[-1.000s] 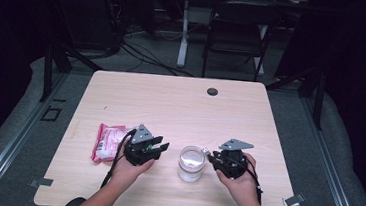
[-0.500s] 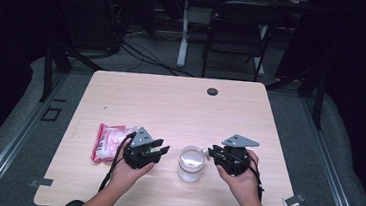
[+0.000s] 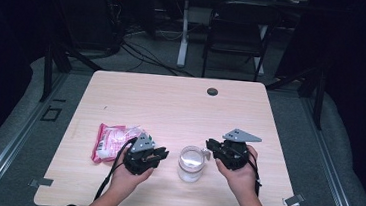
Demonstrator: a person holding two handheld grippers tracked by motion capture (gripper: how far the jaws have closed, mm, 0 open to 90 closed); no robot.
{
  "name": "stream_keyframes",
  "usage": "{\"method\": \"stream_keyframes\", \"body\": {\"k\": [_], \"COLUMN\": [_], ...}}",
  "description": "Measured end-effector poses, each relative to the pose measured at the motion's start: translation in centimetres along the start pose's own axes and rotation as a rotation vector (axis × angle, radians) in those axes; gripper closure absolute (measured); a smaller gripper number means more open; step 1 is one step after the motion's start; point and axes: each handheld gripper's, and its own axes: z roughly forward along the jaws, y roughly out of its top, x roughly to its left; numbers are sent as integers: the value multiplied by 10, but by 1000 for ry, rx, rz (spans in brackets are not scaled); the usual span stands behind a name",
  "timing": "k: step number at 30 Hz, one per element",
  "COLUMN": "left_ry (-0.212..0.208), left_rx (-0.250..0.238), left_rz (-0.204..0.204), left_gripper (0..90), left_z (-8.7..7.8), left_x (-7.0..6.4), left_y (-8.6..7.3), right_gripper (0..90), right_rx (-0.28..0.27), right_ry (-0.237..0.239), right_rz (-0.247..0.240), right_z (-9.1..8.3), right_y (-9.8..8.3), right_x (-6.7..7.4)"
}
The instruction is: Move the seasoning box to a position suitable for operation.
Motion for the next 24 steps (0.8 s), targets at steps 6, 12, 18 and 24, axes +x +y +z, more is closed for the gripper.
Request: {"method": "stream_keyframes", "body": {"k": [6, 12, 18, 24], "left_ry": [-31, -70, -99, -119], "left_rx": [18, 42, 49, 51], "left_rz": [10, 23, 44, 58], "left_gripper": [860, 890, 894, 893], "left_z": [2, 3, 5, 7], "left_x": [-5, -10, -15, -19], "left_y": [0, 0, 0, 0], "right_gripper": [854, 858, 861, 866], "right_rx": [22, 41, 47, 49], "right_ry": [-6, 4, 3, 11], "right_rz": [-5, -4, 3, 11], "right_z": [6, 8, 8, 7], "right_y": [-1, -1, -2, -3], "right_x": [1, 0, -1, -3]}}
